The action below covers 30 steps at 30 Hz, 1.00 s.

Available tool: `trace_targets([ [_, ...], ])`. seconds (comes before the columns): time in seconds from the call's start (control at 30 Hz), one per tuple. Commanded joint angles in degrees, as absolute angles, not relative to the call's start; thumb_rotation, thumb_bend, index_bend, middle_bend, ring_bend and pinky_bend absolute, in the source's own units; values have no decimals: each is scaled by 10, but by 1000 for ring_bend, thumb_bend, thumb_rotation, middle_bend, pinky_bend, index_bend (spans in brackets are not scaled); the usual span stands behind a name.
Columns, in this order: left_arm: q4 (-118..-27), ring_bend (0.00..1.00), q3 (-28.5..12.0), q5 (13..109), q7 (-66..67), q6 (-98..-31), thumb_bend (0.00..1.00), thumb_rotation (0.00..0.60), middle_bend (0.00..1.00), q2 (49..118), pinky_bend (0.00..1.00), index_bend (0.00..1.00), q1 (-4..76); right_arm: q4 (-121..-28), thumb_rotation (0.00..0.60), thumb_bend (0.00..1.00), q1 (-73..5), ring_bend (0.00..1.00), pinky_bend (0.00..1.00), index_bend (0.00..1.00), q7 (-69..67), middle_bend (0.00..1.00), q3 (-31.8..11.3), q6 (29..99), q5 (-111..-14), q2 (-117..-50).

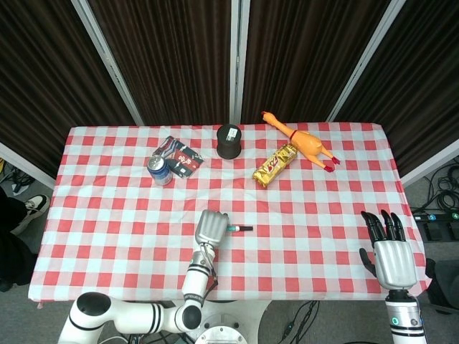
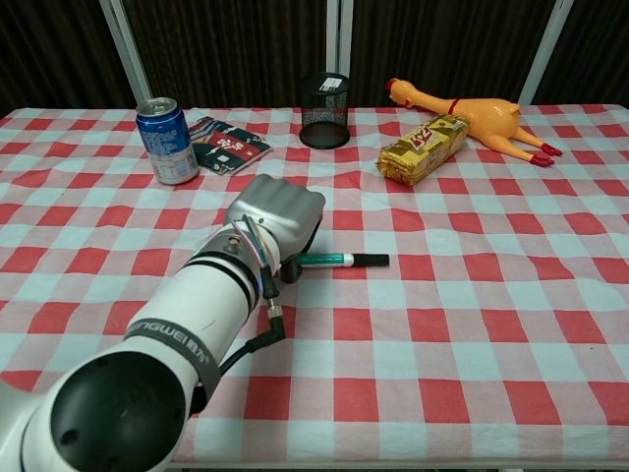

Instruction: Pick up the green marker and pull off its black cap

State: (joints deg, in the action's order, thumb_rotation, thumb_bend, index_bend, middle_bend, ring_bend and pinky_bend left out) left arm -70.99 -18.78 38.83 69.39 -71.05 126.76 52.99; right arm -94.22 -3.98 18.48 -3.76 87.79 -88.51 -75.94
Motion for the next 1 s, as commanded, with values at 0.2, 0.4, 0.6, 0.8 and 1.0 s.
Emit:
trace_targets([
  [0.2,-692,573,-184,390,683,-699,337,600,528,1271,617,503,529,-939,600,224,-39,0,28,84,180,155,-39,879,-881,-760],
  [0.4,-688,573,-182,398,675,-695,349,600,546,1271,615,508,529,-938,600,224,-39,0,28,84,177,155,-40,880,-880,-761],
  [0.6,-693,582,-182,412,660,-695,390,600,570,1267,616,535,527,-939,600,224,-39,0,29,84,178,155,-41,880,-879,-760],
  [0.8,-704,608,-179,432,630,-687,432,600,609,1256,616,575,521,-940,600,224,-38,0,29,84,179,155,-39,882,-881,-760],
  [1.0,-752,613,-188,462,603,-689,440,600,622,1233,616,588,523,-939,600,224,-47,2,45,126,183,190,-44,891,-904,-765],
])
